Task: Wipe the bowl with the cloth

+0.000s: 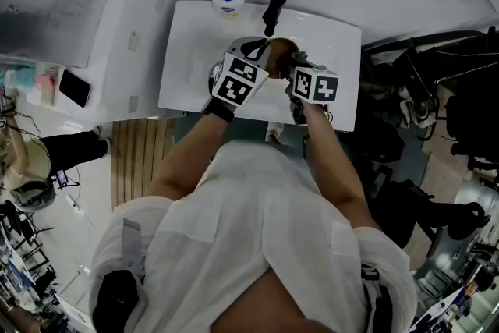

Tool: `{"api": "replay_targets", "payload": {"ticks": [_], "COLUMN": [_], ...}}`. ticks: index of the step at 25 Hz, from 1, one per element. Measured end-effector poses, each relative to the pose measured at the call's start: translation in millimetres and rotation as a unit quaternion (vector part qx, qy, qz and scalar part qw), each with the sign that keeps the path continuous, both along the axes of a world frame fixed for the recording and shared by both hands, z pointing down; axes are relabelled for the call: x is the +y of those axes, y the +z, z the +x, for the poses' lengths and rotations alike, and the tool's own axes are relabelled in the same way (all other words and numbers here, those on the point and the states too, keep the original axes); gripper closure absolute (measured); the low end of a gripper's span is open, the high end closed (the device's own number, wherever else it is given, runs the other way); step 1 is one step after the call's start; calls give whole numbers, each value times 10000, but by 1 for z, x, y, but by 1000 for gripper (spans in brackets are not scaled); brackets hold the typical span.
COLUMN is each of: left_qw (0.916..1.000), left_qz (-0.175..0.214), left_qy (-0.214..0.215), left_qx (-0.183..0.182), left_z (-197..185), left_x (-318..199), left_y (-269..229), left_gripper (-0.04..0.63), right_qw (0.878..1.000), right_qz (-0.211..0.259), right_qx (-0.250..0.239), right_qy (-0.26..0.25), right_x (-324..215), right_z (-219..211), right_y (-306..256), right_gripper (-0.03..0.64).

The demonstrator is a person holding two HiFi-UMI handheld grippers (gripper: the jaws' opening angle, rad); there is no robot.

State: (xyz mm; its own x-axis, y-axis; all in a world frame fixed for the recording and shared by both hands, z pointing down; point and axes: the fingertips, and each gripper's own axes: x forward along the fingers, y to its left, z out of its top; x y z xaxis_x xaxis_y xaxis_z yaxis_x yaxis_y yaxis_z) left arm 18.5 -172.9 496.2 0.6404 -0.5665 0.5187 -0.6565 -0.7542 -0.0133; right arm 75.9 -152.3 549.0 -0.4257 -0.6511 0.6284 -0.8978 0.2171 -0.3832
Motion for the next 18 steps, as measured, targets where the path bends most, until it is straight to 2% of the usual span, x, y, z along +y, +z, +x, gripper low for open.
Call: {"api": "replay_targets", "payload": {"ticks": [4,7,9,13,16,17,18], "left_qw": [9964,9876,9756,9525,9427,9404,9397], "left_qz": [-65,-148,-170,-158,-148,-128,-75], "left_qy": [701,1313,1865,2662,2984,3057,3085], "left_qx": [-478,-851,-1146,-1470,-1486,-1481,-1475], "left_z": [10,18,25,37,42,44,46], "left_x": [4,14,25,37,42,43,43], "left_y": [0,8,14,22,23,23,22], "left_gripper": [563,563,563,561,554,550,545], "right_qw": [9957,9868,9708,9258,9014,8972,8981], "right_qz": [116,156,215,372,510,525,513], "right_qx": [696,1201,1659,2529,2969,3071,3118], "right_qy": [-604,-1076,-1721,-2786,-3111,-3129,-3058], "right_x": [2,4,7,16,15,14,11], "right_z": [2,2,-3,-12,-14,-15,-14], "right_y": [-1,1,3,5,4,4,3], "right_gripper": [525,541,545,546,551,552,555]}}
